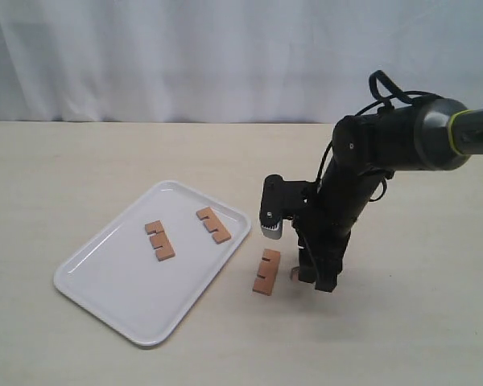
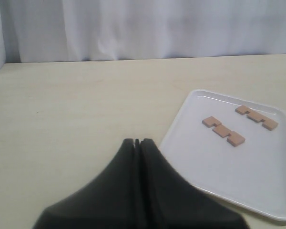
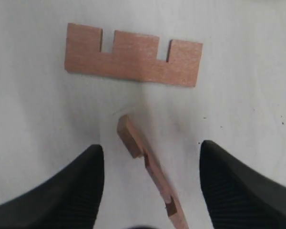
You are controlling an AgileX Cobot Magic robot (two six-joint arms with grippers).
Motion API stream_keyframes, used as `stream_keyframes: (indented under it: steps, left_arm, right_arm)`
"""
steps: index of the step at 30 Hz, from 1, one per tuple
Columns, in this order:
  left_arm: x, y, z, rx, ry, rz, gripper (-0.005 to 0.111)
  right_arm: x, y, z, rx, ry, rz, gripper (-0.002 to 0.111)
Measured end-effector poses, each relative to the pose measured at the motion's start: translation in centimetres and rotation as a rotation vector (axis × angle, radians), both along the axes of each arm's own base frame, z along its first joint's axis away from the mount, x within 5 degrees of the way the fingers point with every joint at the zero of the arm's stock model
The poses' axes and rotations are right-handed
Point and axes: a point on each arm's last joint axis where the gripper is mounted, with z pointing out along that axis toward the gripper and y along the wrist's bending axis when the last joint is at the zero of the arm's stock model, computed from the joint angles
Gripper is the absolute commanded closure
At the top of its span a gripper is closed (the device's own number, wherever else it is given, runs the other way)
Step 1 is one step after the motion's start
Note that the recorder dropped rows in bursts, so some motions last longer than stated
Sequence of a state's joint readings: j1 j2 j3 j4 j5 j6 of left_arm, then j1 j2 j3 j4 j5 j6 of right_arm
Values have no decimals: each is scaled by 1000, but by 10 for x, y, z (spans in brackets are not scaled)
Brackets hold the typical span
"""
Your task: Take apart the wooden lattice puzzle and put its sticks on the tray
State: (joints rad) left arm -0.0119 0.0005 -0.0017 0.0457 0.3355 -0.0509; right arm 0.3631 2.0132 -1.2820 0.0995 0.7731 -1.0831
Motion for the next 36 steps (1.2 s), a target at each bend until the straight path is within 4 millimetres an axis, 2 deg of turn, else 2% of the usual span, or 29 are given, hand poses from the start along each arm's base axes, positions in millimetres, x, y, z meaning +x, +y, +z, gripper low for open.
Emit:
stream_keyframes:
  steps: [3,6,9,12,15,18,21,23,28,36]
  left_arm:
    - [0,0,0,0,0,0,107]
    - [0,0,0,0,0,0,107]
    - [0,0,0,0,0,0,107]
    - [0,0,0,0,0,0,107]
    - [0,0,0,0,0,0,107]
    - [0,0,0,0,0,0,107]
    - [0,0,0,0,0,0,107]
    - [0,0,0,0,0,0,107]
    - [0,0,0,0,0,0,107]
    - [0,0,0,0,0,0,107]
  right_arm:
    - [1,-1,-8,-25,6,17,72]
    - [2,-3,-12,-45,8,29,103]
    - [2,-4,-12,-57,12,25,104]
    - [2,-6,-10,-76,25,-61,104]
    - [5,-5,8,-62,12,-112,104]
    - [9,-1,36,-5,-41,-149,104]
    - [7,3,60,79,-73,-191,104]
    - [6,8,69,139,-71,-220,104]
    - [4,19,74,292,-16,-308,104]
    - [9,45,89,681,88,-552,104]
